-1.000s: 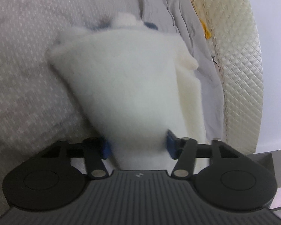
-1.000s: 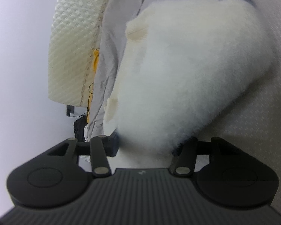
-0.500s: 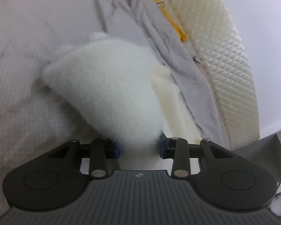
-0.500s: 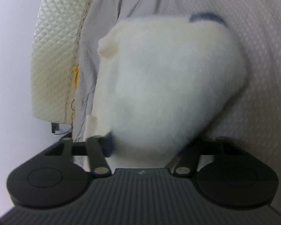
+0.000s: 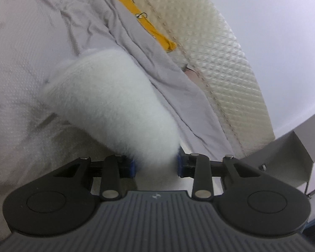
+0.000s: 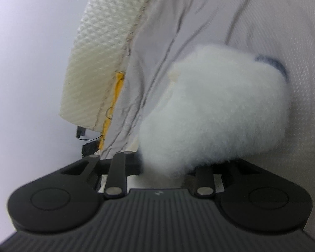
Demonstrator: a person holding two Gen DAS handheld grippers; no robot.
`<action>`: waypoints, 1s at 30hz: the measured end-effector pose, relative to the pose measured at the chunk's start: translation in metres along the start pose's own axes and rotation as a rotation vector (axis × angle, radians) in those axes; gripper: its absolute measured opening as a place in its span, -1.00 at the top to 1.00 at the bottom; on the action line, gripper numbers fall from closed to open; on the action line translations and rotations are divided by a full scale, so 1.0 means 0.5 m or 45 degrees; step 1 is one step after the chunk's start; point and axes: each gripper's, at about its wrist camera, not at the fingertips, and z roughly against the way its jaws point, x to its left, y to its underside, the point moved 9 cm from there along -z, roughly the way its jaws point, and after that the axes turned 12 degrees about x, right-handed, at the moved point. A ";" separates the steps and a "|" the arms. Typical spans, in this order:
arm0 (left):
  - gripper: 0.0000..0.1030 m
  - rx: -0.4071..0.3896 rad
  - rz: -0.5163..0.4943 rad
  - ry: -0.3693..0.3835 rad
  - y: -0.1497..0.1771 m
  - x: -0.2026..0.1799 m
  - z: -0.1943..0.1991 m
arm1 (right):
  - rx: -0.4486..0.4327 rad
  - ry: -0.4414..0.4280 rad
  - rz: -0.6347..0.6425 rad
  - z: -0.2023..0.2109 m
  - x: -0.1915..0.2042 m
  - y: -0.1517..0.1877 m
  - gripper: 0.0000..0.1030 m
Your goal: Fold large clothes
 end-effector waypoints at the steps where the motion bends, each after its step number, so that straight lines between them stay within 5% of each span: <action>1: 0.25 0.003 -0.015 0.002 0.012 -0.007 0.022 | -0.005 -0.008 0.008 0.016 0.010 0.008 0.36; 8: 0.24 0.052 -0.052 0.013 0.086 -0.023 0.123 | 0.004 -0.023 0.019 0.119 0.028 0.072 0.35; 14: 0.21 0.082 0.001 0.013 0.101 0.013 0.128 | 0.045 -0.017 0.033 0.140 0.015 0.096 0.26; 19: 0.16 0.095 0.021 0.005 0.056 0.001 0.102 | 0.081 -0.060 0.011 0.119 0.037 0.064 0.10; 24: -0.03 0.113 0.043 -0.012 -0.009 -0.026 0.044 | 0.107 -0.111 0.019 0.080 0.078 0.006 -0.34; 30: -0.16 0.119 0.035 -0.091 -0.081 -0.023 -0.060 | 0.124 -0.101 0.054 -0.005 0.092 -0.062 -0.38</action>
